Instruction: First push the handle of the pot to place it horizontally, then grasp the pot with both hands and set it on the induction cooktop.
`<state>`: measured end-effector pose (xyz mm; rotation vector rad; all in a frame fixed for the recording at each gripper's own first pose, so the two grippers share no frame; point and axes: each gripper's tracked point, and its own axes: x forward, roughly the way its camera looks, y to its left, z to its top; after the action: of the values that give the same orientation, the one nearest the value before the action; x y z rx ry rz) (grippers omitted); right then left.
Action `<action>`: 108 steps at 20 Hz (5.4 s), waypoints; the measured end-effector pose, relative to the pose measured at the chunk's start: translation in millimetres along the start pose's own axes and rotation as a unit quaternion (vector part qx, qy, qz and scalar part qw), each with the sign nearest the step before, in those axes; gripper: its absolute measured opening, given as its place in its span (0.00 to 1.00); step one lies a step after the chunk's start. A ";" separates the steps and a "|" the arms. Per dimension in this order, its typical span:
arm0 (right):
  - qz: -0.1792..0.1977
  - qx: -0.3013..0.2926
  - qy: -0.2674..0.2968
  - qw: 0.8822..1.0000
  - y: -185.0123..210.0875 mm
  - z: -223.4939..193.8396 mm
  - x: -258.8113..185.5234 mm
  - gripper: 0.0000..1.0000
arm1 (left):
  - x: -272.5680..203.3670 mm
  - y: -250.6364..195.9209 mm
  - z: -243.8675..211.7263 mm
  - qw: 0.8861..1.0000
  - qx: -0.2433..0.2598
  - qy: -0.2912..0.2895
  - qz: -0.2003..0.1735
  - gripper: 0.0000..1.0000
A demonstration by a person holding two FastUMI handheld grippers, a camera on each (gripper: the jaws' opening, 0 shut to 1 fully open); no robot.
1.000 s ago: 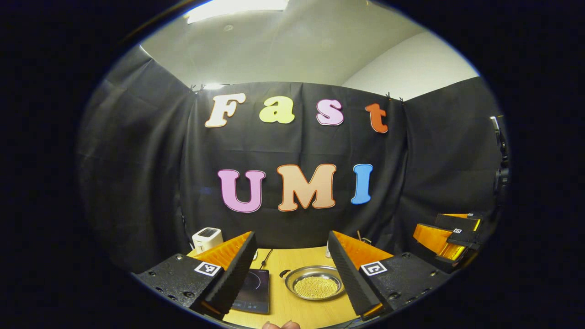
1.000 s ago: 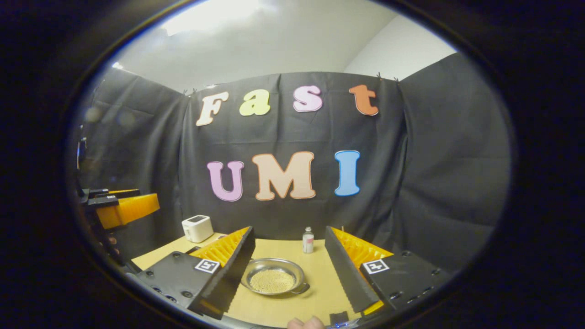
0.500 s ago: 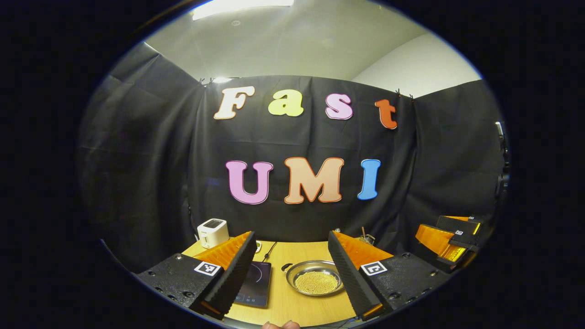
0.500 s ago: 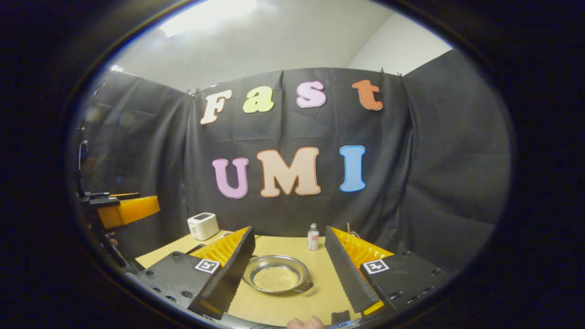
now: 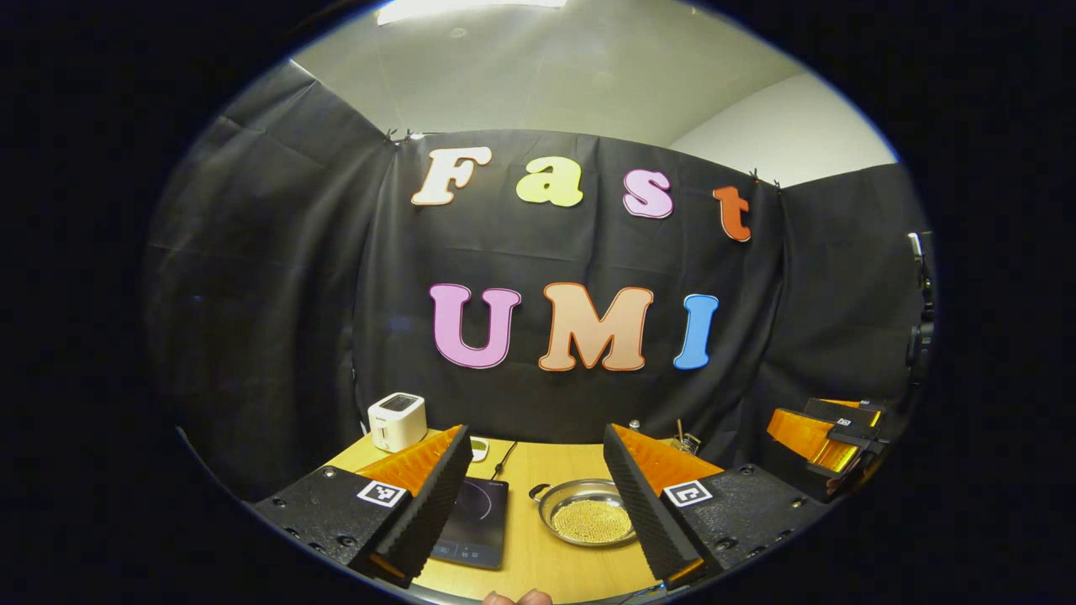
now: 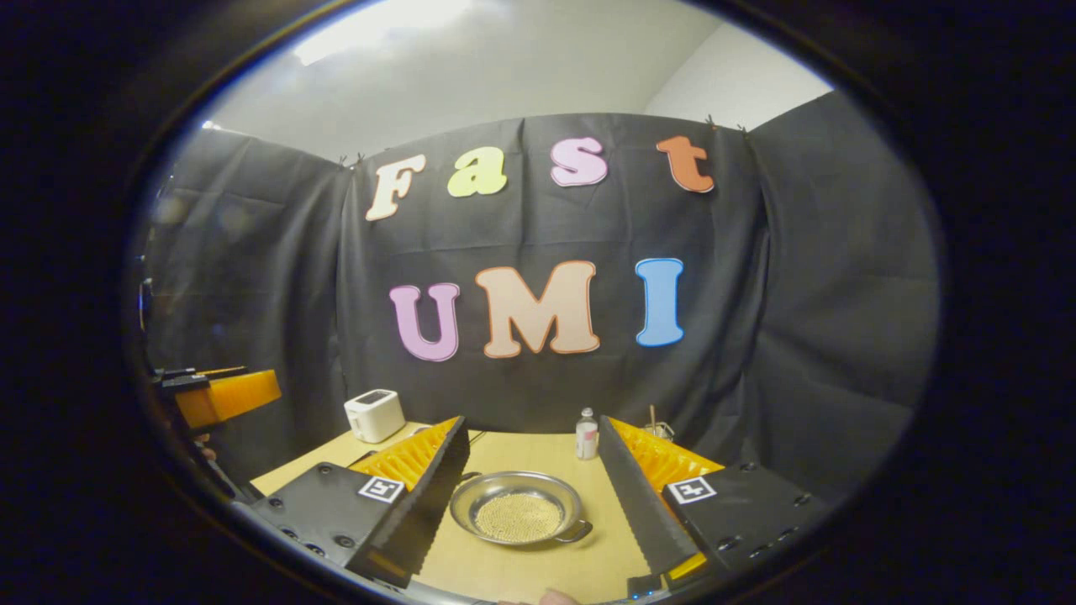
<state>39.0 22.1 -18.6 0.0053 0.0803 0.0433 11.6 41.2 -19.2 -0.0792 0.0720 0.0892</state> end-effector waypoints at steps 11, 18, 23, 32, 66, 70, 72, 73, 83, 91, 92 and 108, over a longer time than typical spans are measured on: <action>-0.055 -0.019 0.034 0.998 31.7 -11.8 42.8 0.27 | 43.6 39.7 -10.3 0.998 -0.023 0.012 -0.065 0.93; -0.006 0.041 0.110 0.993 34.8 -76.0 75.0 0.00 | 73.3 39.0 -26.0 0.998 -0.017 0.028 -0.051 0.95; 0.033 0.046 0.161 0.985 3.6 -131.4 100.4 0.00 | 103.6 24.4 -50.8 0.998 -0.006 0.061 -0.022 0.96; 0.115 0.042 0.311 0.943 -29.0 -267.4 124.8 0.00 | 136.2 4.0 -81.4 0.993 -0.001 0.107 0.056 0.96; 0.093 0.028 0.487 0.868 -91.3 -407.2 177.3 0.03 | 202.8 -7.0 -202.2 0.968 -0.018 0.246 0.057 0.97; 0.087 0.007 0.484 0.871 -98.9 -406.7 189.2 0.03 | 206.5 -8.2 -219.2 0.964 -0.023 0.260 0.049 0.98; 0.077 0.007 0.486 0.870 -102.8 -404.3 194.2 0.00 | 207.0 -10.0 -236.7 0.959 -0.027 0.279 0.043 0.97; 0.069 0.008 0.486 0.871 -104.6 -403.4 197.0 0.03 | 207.1 -10.7 -246.4 0.956 -0.030 0.290 0.039 0.97; -0.038 0.092 0.444 0.890 -111.7 -359.5 224.0 0.29 | 219.1 3.5 -333.8 0.918 -0.052 0.392 0.012 0.97; -0.058 0.054 0.475 0.876 -104.5 -389.0 238.9 0.65 | 223.5 9.5 -399.1 0.889 -0.026 0.458 0.005 0.95; -0.057 0.050 0.478 0.875 -104.0 -392.1 239.1 0.65 | 221.7 10.2 -405.7 0.885 -0.026 0.464 0.005 0.95; -0.064 -0.018 0.478 0.876 -105.0 -409.1 244.2 0.55 | 231.6 4.8 -447.1 0.868 0.034 0.495 -0.010 0.65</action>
<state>253.8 -70.7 -446.6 -0.0609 1.0769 -0.0894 210.7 29.1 -481.6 -0.0485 1.1073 0.0161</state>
